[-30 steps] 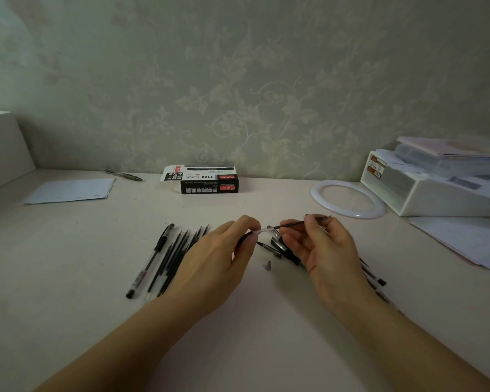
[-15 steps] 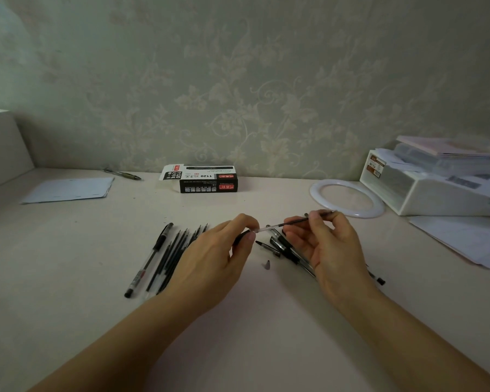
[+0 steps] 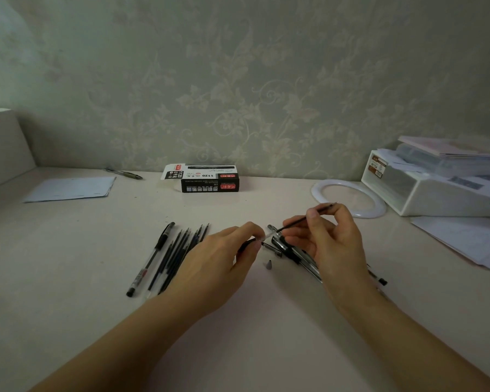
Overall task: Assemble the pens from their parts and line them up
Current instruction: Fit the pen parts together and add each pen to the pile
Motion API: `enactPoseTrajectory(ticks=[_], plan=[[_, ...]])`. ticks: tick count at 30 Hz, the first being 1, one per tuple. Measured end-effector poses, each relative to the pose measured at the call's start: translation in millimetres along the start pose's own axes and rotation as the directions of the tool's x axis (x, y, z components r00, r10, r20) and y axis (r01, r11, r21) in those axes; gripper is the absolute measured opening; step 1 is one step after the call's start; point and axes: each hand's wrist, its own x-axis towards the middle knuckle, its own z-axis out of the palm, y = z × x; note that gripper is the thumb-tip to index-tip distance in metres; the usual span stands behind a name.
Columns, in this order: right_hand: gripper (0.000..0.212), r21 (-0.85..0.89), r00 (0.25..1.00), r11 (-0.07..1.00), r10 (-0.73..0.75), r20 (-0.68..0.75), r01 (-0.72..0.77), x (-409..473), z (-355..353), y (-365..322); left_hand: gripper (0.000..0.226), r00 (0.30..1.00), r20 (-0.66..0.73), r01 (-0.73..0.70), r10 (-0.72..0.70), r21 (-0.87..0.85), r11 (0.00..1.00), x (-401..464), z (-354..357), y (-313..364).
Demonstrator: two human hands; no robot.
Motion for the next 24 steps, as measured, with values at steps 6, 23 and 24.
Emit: enactPoseTrajectory(ticks=[6, 23, 24], plan=[[0.013, -0.409, 0.969, 0.911, 0.054, 0.242, 0.052, -4, 2, 11, 0.011, 0.999, -0.028, 0.018, -0.020, -0.075, 0.997, 1, 4, -2], [0.013, -0.452, 0.978, 0.884, -0.028, 0.207, 0.120, 1, -4, 14, 0.017, 0.999, 0.032, 0.029, -0.027, -0.049, 0.998, -1, 8, -10], [0.013, -0.442, 0.971, 0.889, -0.010, 0.238, 0.118, 0, -3, 15, 0.017, 0.999, 0.038, 0.014, -0.012, -0.050, 0.999, -1, 7, -9]])
